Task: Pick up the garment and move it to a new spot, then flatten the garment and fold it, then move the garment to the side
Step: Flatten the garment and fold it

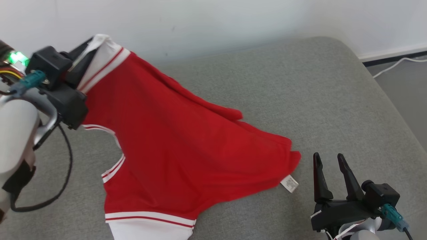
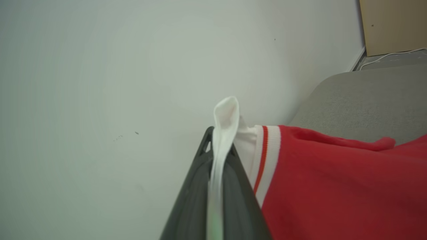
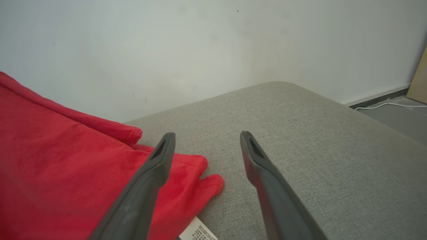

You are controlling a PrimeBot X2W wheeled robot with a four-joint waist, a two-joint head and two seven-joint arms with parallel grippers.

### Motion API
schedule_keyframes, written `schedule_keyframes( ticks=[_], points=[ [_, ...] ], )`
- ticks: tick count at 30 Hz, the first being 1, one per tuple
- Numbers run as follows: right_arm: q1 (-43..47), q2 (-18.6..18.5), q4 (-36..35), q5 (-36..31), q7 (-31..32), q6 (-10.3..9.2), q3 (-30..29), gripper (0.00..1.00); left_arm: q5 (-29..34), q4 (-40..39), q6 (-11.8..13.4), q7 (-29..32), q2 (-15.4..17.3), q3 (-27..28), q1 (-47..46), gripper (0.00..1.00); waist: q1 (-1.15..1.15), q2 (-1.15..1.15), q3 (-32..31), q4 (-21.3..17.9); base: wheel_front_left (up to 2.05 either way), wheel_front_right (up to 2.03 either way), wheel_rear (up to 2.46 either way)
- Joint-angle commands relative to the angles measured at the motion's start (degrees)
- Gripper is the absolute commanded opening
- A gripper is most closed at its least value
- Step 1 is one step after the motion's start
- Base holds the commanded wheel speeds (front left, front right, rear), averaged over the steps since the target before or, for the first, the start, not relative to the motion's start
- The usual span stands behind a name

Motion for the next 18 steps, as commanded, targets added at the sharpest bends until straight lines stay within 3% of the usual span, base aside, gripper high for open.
schedule_keyframes(
  ticks=[1,6,7,8,18],
  points=[
    [-0.1,0.0,0.4,0.2,0.0,0.03,0.0,1.00,0.5,1.7,0.2,-0.9,0.3,0.0,-0.9,0.00,0.00,0.00,0.9,-1.2,0.00,0.00,0.00],
    [-0.8,0.2,0.8,0.4,-0.1,0.03,0.4,1.00,1.0,8.2,0.4,-3.1,-0.1,0.2,-2.9,0.00,0.00,0.00,1.7,-2.2,0.00,0.00,0.00],
    [-0.9,0.2,0.8,0.4,-0.1,0.03,0.4,1.00,1.3,9.3,0.5,-3.5,-0.3,0.1,-3.0,0.45,0.00,0.00,1.8,-2.3,0.00,0.00,0.00],
    [-0.9,0.3,0.9,0.4,-0.1,0.03,0.5,1.00,1.3,10.8,0.6,-3.7,-0.5,0.2,-3.0,1.00,0.00,0.00,1.9,-2.4,0.00,0.00,0.00],
    [-0.4,0.2,1.8,0.0,0.0,0.03,-0.7,1.00,-0.6,17.8,2.1,-5.0,-0.4,1.9,0.0,1.00,0.00,0.00,2.0,0.3,0.00,0.00,0.00]
  ],
)
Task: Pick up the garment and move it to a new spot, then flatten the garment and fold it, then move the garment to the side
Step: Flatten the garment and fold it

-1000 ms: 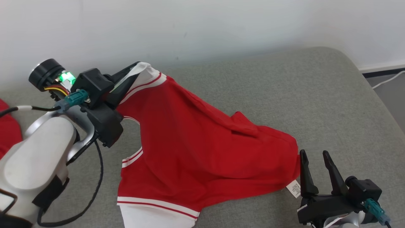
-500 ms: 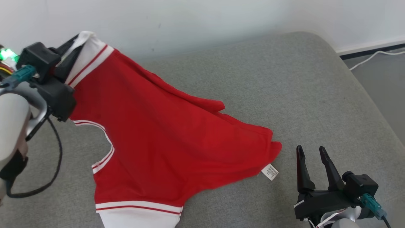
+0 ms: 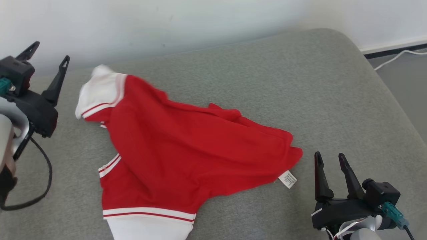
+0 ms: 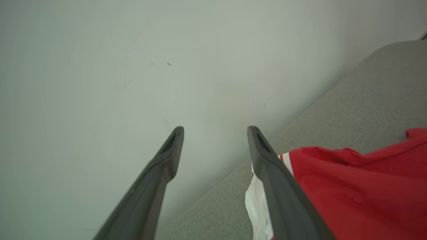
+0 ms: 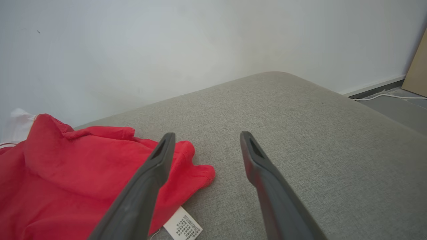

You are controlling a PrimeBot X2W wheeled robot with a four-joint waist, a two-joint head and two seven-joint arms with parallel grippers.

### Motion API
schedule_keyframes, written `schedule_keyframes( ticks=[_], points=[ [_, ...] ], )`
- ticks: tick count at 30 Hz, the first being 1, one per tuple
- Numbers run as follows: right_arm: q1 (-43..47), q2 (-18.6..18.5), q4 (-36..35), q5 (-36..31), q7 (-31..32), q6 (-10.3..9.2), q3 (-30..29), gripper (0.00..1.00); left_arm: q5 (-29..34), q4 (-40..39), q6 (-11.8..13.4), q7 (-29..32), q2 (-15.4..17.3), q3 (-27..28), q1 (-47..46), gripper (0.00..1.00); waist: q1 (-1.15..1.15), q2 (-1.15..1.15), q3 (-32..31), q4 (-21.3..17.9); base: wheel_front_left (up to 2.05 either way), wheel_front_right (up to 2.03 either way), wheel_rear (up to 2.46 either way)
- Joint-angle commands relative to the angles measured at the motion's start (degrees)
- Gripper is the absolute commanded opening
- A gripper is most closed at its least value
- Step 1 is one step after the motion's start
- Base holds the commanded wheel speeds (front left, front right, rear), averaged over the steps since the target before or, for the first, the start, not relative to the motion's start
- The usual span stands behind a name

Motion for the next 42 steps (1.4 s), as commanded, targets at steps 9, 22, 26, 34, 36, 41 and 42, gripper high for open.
schedule_keyframes(
  ticks=[9,22,26,34,36,41,42],
  points=[
    [1.4,-0.6,0.4,-0.7,0.0,0.03,-1.2,1.00,-3.3,-14.7,5.7,-0.5,0.4,8.9,13.0,1.00,0.00,-0.01,-2.3,5.7,0.00,0.00,0.00],
    [2.7,-1.8,1.3,-1.4,0.0,0.03,-2.8,1.00,-2.7,-36.6,13.2,-0.5,-2.8,19.9,33.6,1.00,0.00,-0.01,-4.1,9.8,0.00,0.00,0.00],
    [3.3,-1.7,1.5,-1.8,0.0,0.03,-3.0,1.00,-1.6,-42.6,15.6,-0.5,-4.7,24.4,42.4,1.00,0.00,-0.01,-5.4,10.7,0.00,0.00,0.00],
    [4.6,-2.0,1.5,-2.3,0.0,0.03,-4.3,1.00,0.0,-49.2,17.3,-0.5,-10.0,28.6,53.7,1.00,0.00,-0.01,-7.2,12.9,0.00,0.00,0.00],
    [4.8,-2.2,1.5,-2.4,0.0,0.03,-4.7,1.00,0.9,-50.1,17.7,-0.5,-11.5,29.5,55.8,1.00,0.00,-0.01,-7.6,13.5,0.00,0.00,0.00],
    [5.2,-2.2,1.3,-3.4,0.0,0.03,-5.2,1.00,3.1,-50.8,18.5,-0.5,-15.0,31.7,59.7,1.00,0.00,-0.01,-8.1,14.8,0.00,0.00,0.00],
    [5.2,-2.2,1.2,-3.5,0.0,0.03,-5.2,1.00,3.5,-51.1,18.7,-0.5,-15.8,32.4,60.4,1.00,0.00,-0.01,-8.2,14.9,0.00,0.00,0.00]
  ],
)
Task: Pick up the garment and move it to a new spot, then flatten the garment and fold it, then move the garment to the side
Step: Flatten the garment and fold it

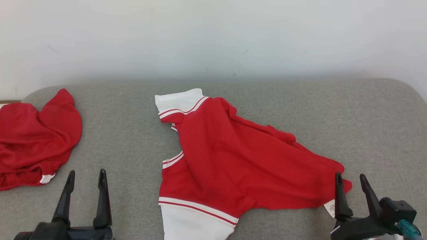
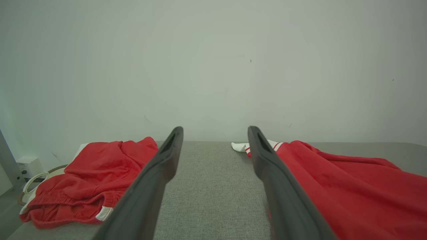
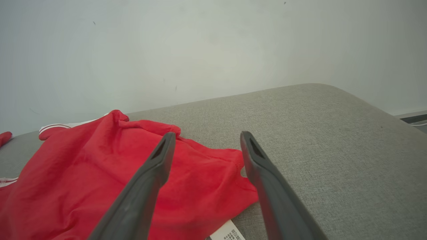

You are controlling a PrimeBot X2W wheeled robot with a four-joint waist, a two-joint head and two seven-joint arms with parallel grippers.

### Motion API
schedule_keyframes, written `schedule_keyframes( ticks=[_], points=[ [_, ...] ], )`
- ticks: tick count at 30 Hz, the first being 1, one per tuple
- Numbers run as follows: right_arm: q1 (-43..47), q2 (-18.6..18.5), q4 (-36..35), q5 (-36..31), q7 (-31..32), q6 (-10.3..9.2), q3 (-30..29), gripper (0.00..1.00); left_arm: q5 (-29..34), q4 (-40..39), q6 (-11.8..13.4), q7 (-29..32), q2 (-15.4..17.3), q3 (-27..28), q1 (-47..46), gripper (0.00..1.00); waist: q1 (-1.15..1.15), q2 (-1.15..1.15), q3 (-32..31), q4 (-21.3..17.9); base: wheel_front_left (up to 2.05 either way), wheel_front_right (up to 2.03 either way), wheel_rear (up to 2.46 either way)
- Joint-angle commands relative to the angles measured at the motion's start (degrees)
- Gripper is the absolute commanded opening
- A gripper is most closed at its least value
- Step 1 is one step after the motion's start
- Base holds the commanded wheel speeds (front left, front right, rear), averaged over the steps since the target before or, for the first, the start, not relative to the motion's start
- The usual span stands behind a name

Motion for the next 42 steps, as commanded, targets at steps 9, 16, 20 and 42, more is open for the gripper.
schedule_keyframes(
  ticks=[9,16,20,42],
  points=[
    [0.2,-0.5,-0.7,-1.3,0.0,0.03,3.1,1.00,3.6,0.6,-1.1,-0.2,-4.4,3.1,5.0,1.00,0.00,0.00,-0.8,0.9,0.00,0.00,0.00],
    [0.3,-0.8,-0.5,-1.5,0.0,0.03,6.0,1.00,4.2,4.7,-3.1,-0.2,-6.3,5.9,5.5,1.00,0.00,0.00,-1.2,0.6,0.00,0.00,0.00],
    [0.0,-1.0,-0.4,-1.9,0.0,0.03,7.1,1.00,4.5,9.3,-4.7,-0.2,-6.1,5.6,4.5,1.00,0.00,0.00,-1.5,-0.2,0.00,0.00,0.00],
    [0.7,-1.3,-1.2,-2.5,0.2,0.03,7.4,1.00,6.6,12.0,-7.5,-0.2,-8.8,7.0,2.3,1.00,0.00,0.00,-2.1,-3.9,0.00,0.00,0.00]
  ],
)
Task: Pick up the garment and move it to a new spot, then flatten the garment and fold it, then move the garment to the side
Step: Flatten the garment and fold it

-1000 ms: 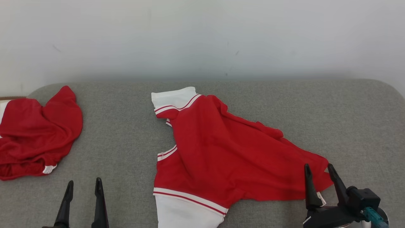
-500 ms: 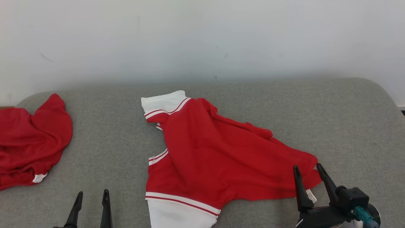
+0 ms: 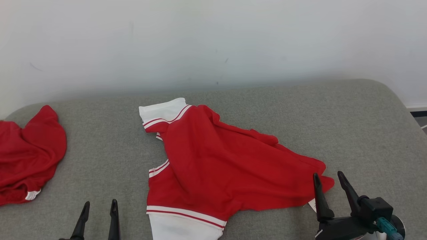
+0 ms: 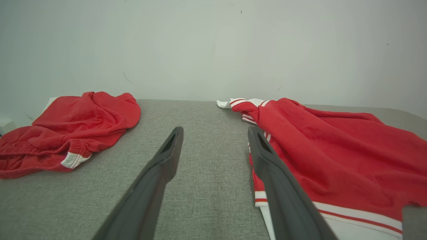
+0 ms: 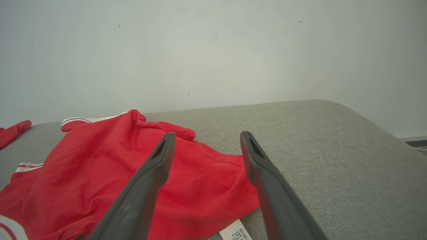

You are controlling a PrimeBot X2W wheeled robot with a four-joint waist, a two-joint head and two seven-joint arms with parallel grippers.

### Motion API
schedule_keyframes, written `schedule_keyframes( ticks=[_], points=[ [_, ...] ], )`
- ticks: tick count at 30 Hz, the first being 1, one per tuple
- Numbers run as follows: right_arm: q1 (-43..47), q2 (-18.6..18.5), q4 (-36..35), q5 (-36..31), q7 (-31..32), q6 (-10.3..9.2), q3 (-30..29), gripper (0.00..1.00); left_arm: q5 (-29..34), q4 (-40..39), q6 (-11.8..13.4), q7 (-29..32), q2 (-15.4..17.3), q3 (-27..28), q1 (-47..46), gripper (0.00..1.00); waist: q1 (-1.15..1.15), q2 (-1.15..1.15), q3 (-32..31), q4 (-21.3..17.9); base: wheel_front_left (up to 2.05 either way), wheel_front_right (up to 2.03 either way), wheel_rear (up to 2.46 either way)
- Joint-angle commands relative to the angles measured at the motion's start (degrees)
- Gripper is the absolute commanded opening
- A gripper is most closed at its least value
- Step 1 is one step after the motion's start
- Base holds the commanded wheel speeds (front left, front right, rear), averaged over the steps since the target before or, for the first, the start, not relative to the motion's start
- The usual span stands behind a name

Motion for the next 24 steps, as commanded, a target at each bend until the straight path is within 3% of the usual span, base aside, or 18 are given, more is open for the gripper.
schedule_keyframes(
  ticks=[1,24],
  points=[
    [0.7,-0.1,0.0,-0.7,0.2,0.03,-0.2,1.00,0.3,0.4,-0.1,-0.1,0.0,0.2,-0.7,1.00,0.00,0.00,-0.1,0.1,0.00,0.00,0.00],
    [1.2,0.4,-0.5,-1.3,0.8,0.03,-0.7,1.00,1.3,1.8,-0.9,-0.1,-0.6,0.2,-0.1,1.00,0.00,0.00,-0.4,0.2,0.00,0.00,0.00]
  ],
)
